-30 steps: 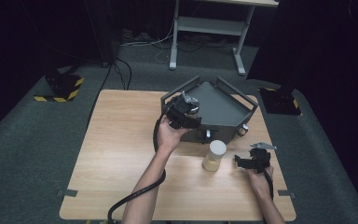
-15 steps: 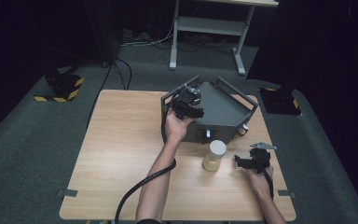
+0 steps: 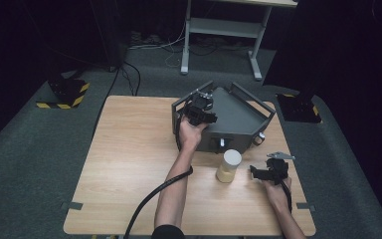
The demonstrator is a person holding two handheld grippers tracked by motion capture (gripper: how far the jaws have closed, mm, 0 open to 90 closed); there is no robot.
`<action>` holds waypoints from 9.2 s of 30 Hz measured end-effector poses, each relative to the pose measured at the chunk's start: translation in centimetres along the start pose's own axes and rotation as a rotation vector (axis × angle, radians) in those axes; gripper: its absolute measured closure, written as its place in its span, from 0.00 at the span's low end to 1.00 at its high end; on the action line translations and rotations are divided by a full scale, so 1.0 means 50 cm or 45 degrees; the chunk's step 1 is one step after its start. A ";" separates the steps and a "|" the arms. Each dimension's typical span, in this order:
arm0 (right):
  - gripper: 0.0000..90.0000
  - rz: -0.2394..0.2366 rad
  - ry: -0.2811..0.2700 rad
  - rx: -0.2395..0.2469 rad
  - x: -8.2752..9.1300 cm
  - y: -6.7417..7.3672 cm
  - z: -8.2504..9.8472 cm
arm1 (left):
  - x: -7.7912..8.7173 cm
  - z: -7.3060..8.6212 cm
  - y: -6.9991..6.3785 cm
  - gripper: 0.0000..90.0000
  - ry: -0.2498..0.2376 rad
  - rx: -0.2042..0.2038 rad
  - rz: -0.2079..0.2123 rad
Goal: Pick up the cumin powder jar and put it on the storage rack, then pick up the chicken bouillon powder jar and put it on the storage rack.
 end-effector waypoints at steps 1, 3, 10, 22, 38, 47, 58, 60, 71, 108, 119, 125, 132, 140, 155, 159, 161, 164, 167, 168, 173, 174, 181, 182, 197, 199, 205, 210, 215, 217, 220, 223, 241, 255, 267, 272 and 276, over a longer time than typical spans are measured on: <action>0.04 0.000 0.000 0.000 0.000 0.000 0.000 | -0.003 0.003 -0.001 0.35 0.002 -0.006 -0.003; 0.04 0.000 0.000 0.001 0.000 0.000 0.000 | -0.004 0.006 -0.002 0.35 -0.008 -0.017 -0.004; 0.04 0.000 -0.001 0.002 0.000 0.000 0.000 | -0.005 0.014 -0.007 0.35 -0.031 -0.051 -0.006; 0.04 0.001 -0.001 0.002 0.000 0.000 0.000 | -0.005 0.017 -0.006 0.35 -0.044 -0.052 -0.004; 0.04 0.001 -0.001 0.001 0.000 0.000 0.000 | 0.021 0.026 -0.009 0.14 -0.132 0.006 0.038; 0.05 0.002 -0.002 0.000 0.000 0.000 0.000 | 0.060 0.030 -0.011 0.11 -0.141 -0.012 0.036; 0.05 0.002 -0.002 0.001 0.000 0.000 0.000 | 0.094 0.055 -0.008 0.08 -0.133 -0.008 0.033; 0.05 0.003 -0.002 0.001 0.000 0.000 0.000 | 0.102 0.061 -0.009 0.07 -0.133 -0.007 0.037; 0.05 0.005 -0.003 0.001 0.000 0.000 0.000 | 0.141 0.096 0.001 0.01 -0.141 0.024 0.087; 0.06 0.011 -0.004 -0.008 0.001 0.001 0.001 | 0.150 0.303 0.027 0.01 -0.022 0.056 0.080; 0.06 0.011 -0.004 -0.008 0.001 0.001 0.001 | 0.129 0.357 0.037 0.01 0.007 0.051 0.043; 0.06 0.012 -0.004 -0.008 0.001 0.001 0.001 | 0.121 0.375 0.045 0.01 0.022 0.057 0.026; 0.06 0.013 -0.004 -0.008 0.001 0.001 0.000 | 0.109 0.385 0.042 0.01 0.056 0.018 0.023; 0.06 0.014 -0.004 -0.008 0.001 0.001 0.000 | 0.102 0.390 0.045 0.01 0.056 0.036 0.020; 0.06 0.014 -0.004 -0.008 0.001 0.001 0.000 | 0.093 0.402 0.042 0.01 0.072 0.037 -0.012; 0.06 0.015 -0.004 -0.007 0.001 0.001 0.000 | 0.089 0.399 0.034 0.01 0.095 -0.005 -0.038; 0.06 0.014 -0.004 -0.008 0.001 0.001 0.000 | 0.090 0.399 0.035 0.01 0.093 -0.002 -0.038; 0.06 0.013 -0.004 -0.008 0.001 0.001 0.001 | 0.090 0.399 0.034 0.01 0.094 0.000 -0.045; 0.06 0.013 -0.004 -0.008 0.001 0.001 0.001 | 0.091 0.400 0.032 0.01 0.092 0.002 -0.057; 0.06 0.013 -0.004 -0.008 0.001 0.001 0.001 | 0.091 0.400 0.032 0.01 0.091 0.003 -0.057; 0.06 0.012 -0.004 -0.008 0.001 0.001 0.001 | 0.091 0.400 0.032 0.01 0.091 0.005 -0.059; 0.06 0.012 -0.004 -0.008 0.001 0.001 0.000 | 0.091 0.400 0.032 0.01 0.091 0.005 -0.059; 0.06 0.013 -0.003 -0.008 0.001 0.001 0.000 | 0.091 0.401 0.031 0.01 0.091 0.009 -0.063; 0.06 0.012 -0.003 -0.008 0.001 0.001 0.000 | 0.092 0.401 0.031 0.01 0.089 0.008 -0.063; 0.06 0.015 -0.003 -0.006 0.001 0.001 0.000 | 0.093 0.402 0.029 0.02 0.086 0.012 -0.069; 0.05 0.016 -0.003 -0.006 0.000 0.002 0.000 | 0.093 0.402 0.030 0.03 0.085 0.013 -0.069; 0.05 0.017 -0.003 -0.005 0.000 0.002 0.000 | 0.093 0.402 0.029 0.03 0.085 0.012 -0.071; 0.05 0.018 -0.003 -0.004 0.000 0.002 0.000 | 0.094 0.403 0.028 0.03 0.084 0.017 -0.076; 0.05 0.017 -0.003 -0.004 0.000 0.002 0.000 | 0.095 0.403 0.028 0.03 0.083 0.018 -0.076; 0.05 0.018 -0.003 -0.004 0.000 0.002 0.000 | 0.095 0.403 0.028 0.03 0.083 0.017 -0.076; 0.05 0.018 -0.003 -0.004 0.000 0.002 0.000 | 0.095 0.403 0.028 0.03 0.083 0.018 -0.076; 0.05 0.014 -0.002 -0.005 0.000 0.001 0.000 | 0.095 0.403 0.028 0.03 0.082 0.019 -0.076; 0.04 0.011 0.000 0.003 -0.001 0.001 -0.001 | 0.095 0.403 0.028 0.03 0.082 0.018 -0.076; 0.00 -0.036 0.013 0.043 0.013 0.001 0.009 | 0.095 0.403 0.028 0.03 0.083 0.018 -0.076; 0.00 -0.141 -0.005 0.112 0.056 0.019 0.026 | 0.095 0.403 0.028 0.03 0.083 0.019 -0.077; 0.00 -0.223 -0.022 0.148 0.074 0.037 0.035 | 0.095 0.403 0.028 0.03 0.083 0.018 -0.076; 0.00 -0.263 -0.025 0.171 0.081 0.048 0.038 | 0.095 0.403 0.028 0.03 0.082 0.018 -0.076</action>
Point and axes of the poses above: each handheld gripper's, and its own axes: x roughly backward along the jaws, z roughly out of its underside, y roughly to its left, the point moved 9 cm from there along -x, roughly forward along the jaws, and after that the axes turned 7 degrees about -y, right-handed, at the moved point
